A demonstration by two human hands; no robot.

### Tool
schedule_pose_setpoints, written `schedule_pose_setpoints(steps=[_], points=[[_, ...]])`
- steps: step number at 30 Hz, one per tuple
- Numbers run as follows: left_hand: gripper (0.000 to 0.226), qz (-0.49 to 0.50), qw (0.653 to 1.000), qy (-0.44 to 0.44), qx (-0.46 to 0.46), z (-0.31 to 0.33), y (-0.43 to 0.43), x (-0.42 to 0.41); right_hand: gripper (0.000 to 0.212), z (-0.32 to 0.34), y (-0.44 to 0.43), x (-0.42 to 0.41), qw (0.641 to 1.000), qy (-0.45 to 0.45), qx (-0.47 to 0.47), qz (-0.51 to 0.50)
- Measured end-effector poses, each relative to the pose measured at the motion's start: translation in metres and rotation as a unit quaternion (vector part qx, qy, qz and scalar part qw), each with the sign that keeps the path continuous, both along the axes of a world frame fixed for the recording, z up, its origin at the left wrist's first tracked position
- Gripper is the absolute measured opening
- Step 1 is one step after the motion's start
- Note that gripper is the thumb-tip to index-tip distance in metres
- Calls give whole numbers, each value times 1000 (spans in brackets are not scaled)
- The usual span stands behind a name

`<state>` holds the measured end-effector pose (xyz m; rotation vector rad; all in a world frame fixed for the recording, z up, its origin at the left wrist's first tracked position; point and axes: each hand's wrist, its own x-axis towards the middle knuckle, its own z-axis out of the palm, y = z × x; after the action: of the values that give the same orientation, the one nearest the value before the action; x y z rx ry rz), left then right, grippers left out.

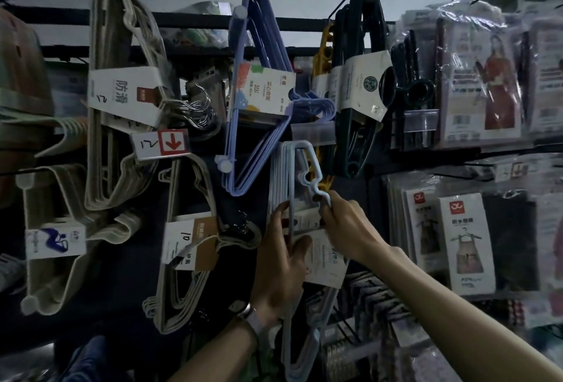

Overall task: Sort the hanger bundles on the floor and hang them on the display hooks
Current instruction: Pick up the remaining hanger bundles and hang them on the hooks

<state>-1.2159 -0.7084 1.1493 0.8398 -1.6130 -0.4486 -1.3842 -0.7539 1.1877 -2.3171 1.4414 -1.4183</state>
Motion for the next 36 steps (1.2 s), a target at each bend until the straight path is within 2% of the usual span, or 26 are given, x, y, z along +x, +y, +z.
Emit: schedule_pose_setpoints(steps=[6,13,19,21,24,27,32,36], points=[[65,11,1000,-3,-16,-4,-5,-1,18,-9,-7,-3,999,-21,-21,16],[64,22,998,-18,-49,8,-16,-3,20,-2,-17,-9,997,-53,-41,26],[67,48,997,-30,-46,8,-36,-6,28,9,-35,-11,1000,0,-5,5],[67,66,996,-40,-44,0,-45,-6,31,6,-42,-9,999,36,17,-16],[67,81,994,-57,-43,-6,-56,-4,33,-2,-52,-1,997,39,25,-62],[67,104,990,-83,-49,-7,-69,-1,22,-8,-55,10,992,48,-8,-115],[62,122,985,-102,-65,-8,-75,-2,45,-8,-63,19,973,108,-56,-196],[60,139,980,-113,-82,-9,-85,-3,52,-9,-73,18,971,130,-52,-196]])
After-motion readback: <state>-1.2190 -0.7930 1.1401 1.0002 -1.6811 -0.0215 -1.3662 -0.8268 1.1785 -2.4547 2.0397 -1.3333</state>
